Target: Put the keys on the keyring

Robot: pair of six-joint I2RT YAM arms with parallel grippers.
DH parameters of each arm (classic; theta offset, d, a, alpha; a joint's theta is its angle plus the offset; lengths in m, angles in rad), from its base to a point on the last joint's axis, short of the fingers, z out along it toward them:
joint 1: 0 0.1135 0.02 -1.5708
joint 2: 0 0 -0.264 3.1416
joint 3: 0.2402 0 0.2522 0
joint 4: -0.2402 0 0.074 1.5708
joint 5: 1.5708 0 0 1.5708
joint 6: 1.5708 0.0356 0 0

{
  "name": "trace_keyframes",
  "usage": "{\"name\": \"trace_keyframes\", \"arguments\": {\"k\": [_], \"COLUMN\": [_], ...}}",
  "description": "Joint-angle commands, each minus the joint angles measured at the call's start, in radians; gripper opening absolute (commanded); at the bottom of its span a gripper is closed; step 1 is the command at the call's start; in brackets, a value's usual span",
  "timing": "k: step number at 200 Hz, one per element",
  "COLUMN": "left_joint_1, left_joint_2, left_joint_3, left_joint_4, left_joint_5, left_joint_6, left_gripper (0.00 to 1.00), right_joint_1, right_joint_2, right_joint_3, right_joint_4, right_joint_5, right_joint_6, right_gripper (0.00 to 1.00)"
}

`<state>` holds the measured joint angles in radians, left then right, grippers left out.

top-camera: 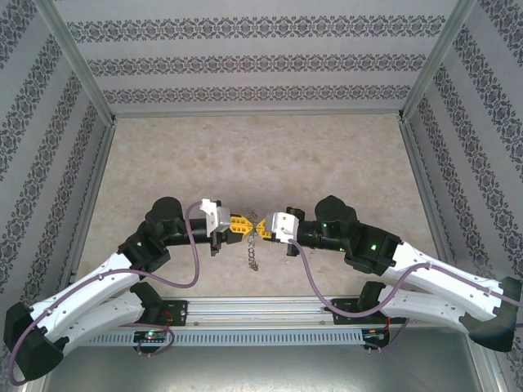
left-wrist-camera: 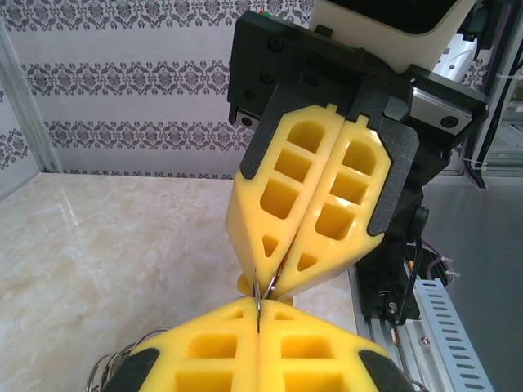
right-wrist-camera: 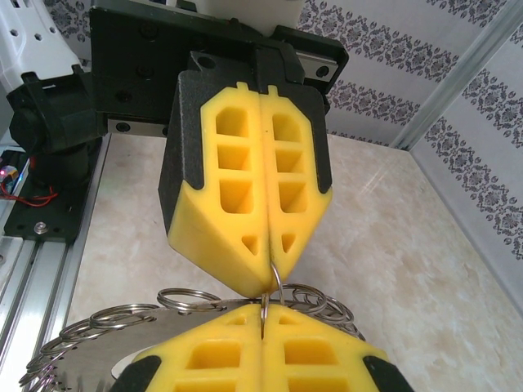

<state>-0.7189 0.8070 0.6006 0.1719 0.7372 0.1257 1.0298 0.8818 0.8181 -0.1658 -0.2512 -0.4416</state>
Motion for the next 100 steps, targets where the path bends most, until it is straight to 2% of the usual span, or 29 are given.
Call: {"name": "trace_keyframes", "arguments": {"k": [1, 100], "left_joint_1": [-0.020, -0.040], "left_joint_2": [0.011, 0.015], "left_joint_3": [0.029, 0.042], "left_joint_4": [0.031, -0.007], "left_joint_5": [0.005, -0.016], "left_joint_6": [0.027, 0.055], "left_gripper": [0.00, 0.00], "right_joint_1": [0.012, 0.012], "right_joint_2": [0.011, 0.023], "right_joint_3": [0.041, 0.052], "right_joint_4": [0.148, 0.146], "right_joint_5": [-0.094, -0.090], "right_joint_6": [0.016, 0.015], "right_gripper": [0.00, 0.00]}}
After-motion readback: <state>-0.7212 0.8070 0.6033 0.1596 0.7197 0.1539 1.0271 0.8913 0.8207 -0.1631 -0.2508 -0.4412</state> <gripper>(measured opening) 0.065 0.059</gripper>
